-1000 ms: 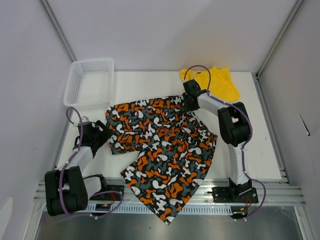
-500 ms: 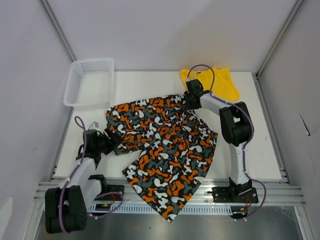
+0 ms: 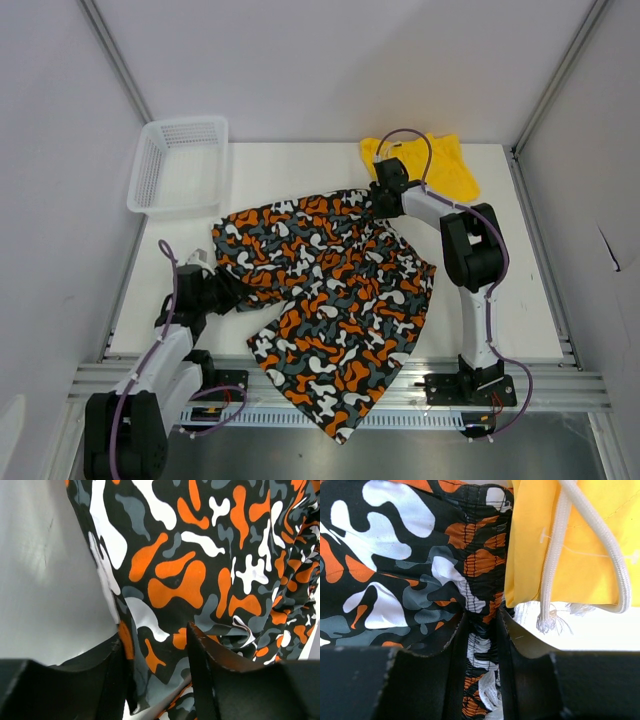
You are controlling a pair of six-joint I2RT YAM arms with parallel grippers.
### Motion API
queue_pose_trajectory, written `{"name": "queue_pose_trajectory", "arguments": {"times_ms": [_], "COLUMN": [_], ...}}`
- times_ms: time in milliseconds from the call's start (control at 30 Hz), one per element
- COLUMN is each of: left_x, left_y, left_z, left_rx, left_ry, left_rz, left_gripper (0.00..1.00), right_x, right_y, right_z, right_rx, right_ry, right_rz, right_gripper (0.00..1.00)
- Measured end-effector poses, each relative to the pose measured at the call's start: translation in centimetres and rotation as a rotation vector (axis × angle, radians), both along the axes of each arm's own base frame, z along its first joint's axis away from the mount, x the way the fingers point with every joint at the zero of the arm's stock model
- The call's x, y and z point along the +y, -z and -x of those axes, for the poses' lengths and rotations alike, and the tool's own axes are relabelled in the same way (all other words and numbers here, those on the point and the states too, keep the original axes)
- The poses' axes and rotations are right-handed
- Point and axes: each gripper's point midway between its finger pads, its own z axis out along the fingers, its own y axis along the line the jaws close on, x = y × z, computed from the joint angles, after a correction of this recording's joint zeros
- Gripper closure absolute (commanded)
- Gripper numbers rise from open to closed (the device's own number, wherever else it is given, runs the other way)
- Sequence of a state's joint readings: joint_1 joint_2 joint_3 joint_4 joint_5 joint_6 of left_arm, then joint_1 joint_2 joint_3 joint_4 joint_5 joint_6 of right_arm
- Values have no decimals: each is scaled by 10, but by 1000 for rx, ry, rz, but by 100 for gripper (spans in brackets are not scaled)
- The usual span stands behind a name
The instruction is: Fold and stack the shorts
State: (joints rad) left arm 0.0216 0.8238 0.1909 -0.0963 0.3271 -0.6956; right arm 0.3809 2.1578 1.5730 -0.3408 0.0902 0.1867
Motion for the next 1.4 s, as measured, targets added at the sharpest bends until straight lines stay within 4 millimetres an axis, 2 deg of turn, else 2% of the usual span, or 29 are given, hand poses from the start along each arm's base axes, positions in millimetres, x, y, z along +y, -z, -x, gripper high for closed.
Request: {"name": "queue_pose_trajectory", "arguments": {"times_ms": [133,267,333,367,400,467,500,567,633,800,1000,1300,1367,1400], "left_x": [-6,-8,-8,-9,-9,-10,-10,-9,-9,-3,18,45,45,46], "left_y": [3,4,4,4,3,2,1,-2,-5,-6,-14,-1,3,4], "left_z": [6,10,12,13,14,15,16,15,15,16,12,14,16,16], "left_rx": [27,46,61,68,74,83,85,79,76,95,87,121,136,139], "left_ry": [15,10,5,3,4,-2,-4,-10,-14,-38,-143,-263,-257,-251], "left_rz": [4,3,-3,-9,-12,-15,-17,-20,-24,-52,-129,-233,-244,-251], "left_gripper": [40,41,46,50,62,75,86,96,100,100,100,100,95,85], "right_x": [0,0,0,0,0,0,-1,-1,-1,-1,-5,-20,-19,-19], "right_y": [0,0,0,0,0,0,0,0,0,0,-1,-1,-1,-2], "right_z": [-1,-1,-1,-1,-1,-1,-1,-1,-1,-2,-4,-10,-10,-10], "right_rx": [0,1,2,2,3,4,4,4,6,9,16,33,33,33], "right_ry": [3,2,2,2,1,1,1,2,4,15,44,117,117,117], "right_rz": [-7,-12,-13,-13,-14,-16,-18,-21,-25,-36,-70,-134,-136,-138], "right_gripper": [71,71,71,71,71,71,71,71,71,71,74,74,68,63]}}
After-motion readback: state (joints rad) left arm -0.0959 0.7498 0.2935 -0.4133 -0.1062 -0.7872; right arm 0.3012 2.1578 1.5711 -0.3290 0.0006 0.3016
